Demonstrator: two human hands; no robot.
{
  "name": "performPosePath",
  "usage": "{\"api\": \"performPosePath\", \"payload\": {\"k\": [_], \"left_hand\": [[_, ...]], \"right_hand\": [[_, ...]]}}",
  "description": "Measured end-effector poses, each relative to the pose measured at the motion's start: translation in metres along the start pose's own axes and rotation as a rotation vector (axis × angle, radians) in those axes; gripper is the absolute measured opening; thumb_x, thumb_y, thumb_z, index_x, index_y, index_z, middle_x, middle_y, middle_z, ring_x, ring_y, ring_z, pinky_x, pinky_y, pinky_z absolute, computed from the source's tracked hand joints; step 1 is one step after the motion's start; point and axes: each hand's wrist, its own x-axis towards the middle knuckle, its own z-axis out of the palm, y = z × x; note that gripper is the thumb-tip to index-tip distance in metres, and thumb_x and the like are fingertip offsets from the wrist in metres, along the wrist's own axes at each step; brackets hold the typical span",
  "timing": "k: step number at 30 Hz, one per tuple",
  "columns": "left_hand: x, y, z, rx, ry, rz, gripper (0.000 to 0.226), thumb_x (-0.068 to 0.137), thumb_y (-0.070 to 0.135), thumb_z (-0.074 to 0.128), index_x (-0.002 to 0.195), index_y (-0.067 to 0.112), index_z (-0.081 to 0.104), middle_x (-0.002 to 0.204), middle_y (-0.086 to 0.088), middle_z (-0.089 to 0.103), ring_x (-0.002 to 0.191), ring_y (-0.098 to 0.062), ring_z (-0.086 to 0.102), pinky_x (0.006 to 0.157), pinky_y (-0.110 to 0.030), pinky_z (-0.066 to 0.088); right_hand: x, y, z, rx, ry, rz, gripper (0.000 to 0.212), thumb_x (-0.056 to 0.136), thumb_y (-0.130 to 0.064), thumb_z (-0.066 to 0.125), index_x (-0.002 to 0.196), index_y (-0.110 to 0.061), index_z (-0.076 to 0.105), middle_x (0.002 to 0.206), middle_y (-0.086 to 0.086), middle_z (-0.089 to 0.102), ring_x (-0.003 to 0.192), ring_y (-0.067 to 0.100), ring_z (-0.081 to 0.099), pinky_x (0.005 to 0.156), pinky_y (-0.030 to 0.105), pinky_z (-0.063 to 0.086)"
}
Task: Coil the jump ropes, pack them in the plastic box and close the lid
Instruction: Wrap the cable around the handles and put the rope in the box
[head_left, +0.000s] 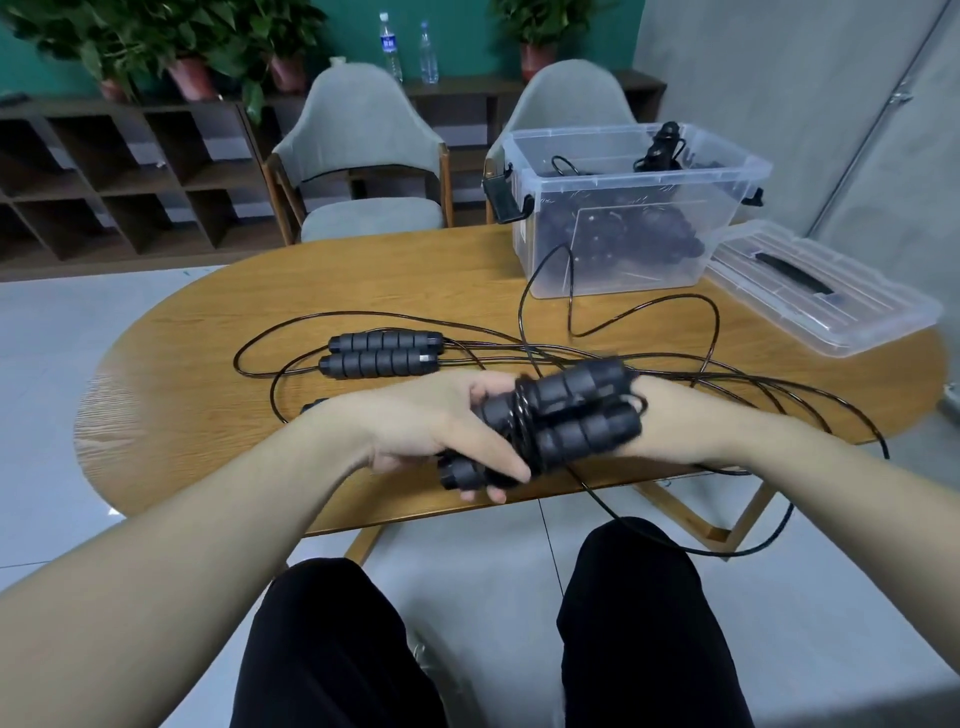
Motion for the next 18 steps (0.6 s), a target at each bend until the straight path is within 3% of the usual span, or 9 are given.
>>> {"api": "performPosePath", "payload": {"k": [2,6,10,13,16,18], "left_hand": [[0.003,0.008,0.006,0.235,-0.029,-0.070,0.035,0.078,-0.003,0.080,0.099,0.023,0.069,0.092,-0.013,0.075,0.073,-0.029,0.069,0.059,-0.035,0.054],[0.014,0.020,0.020,0.633,0.013,-0.211,0.037,0.077,0.011,0.086,0.106,0.017,0.063,0.073,-0.002,0.072,0.055,-0.016,0.063,0.052,-0.032,0.051],[0.017,0.027,0.022,1.230,0.109,-0.181,0.043,0.079,0.027,0.078,0.115,0.025,0.054,0.087,0.003,0.064,0.075,-0.018,0.059,0.064,-0.033,0.050],[0.018,0.023,0.017,1.347,0.303,-0.156,0.051,0.085,0.028,0.069,0.126,0.024,0.039,0.081,0.006,0.055,0.072,-0.017,0.054,0.060,-0.032,0.044],[0.021,0.015,0.011,1.417,0.439,-0.136,0.067,0.088,0.023,0.061,0.142,0.034,0.023,0.093,0.000,0.065,0.079,-0.027,0.057,0.066,-0.037,0.051],[0.023,0.011,0.004,1.402,0.525,-0.113,0.064,0.089,0.022,0.058,0.142,0.037,0.027,0.102,0.000,0.067,0.085,-0.029,0.060,0.072,-0.040,0.055]], "right_hand": [[0.003,-0.004,-0.011,-0.142,-0.050,0.013,0.031,0.087,-0.033,0.064,0.062,-0.020,0.054,0.059,-0.005,0.055,0.058,0.011,0.049,0.059,0.030,0.041],[0.012,-0.022,-0.024,-0.413,-0.022,-0.011,0.046,0.076,-0.061,0.063,0.067,-0.017,0.053,0.055,-0.005,0.047,0.057,0.012,0.042,0.055,0.032,0.036],[0.016,-0.030,-0.040,-0.521,0.057,-0.011,0.040,0.083,-0.065,0.062,0.073,-0.026,0.057,0.063,-0.006,0.055,0.064,0.010,0.049,0.056,0.031,0.039],[0.018,-0.032,-0.047,-0.498,0.135,-0.007,0.038,0.086,-0.062,0.061,0.074,-0.026,0.058,0.063,-0.005,0.057,0.064,0.010,0.050,0.056,0.031,0.041],[0.018,-0.039,-0.045,-0.463,0.226,-0.009,0.036,0.088,-0.062,0.056,0.073,-0.029,0.057,0.061,-0.007,0.057,0.063,0.010,0.052,0.055,0.031,0.040],[0.017,-0.045,-0.044,-0.460,0.308,-0.021,0.037,0.088,-0.064,0.051,0.075,-0.031,0.060,0.060,-0.007,0.058,0.061,0.009,0.053,0.051,0.029,0.037]]}}
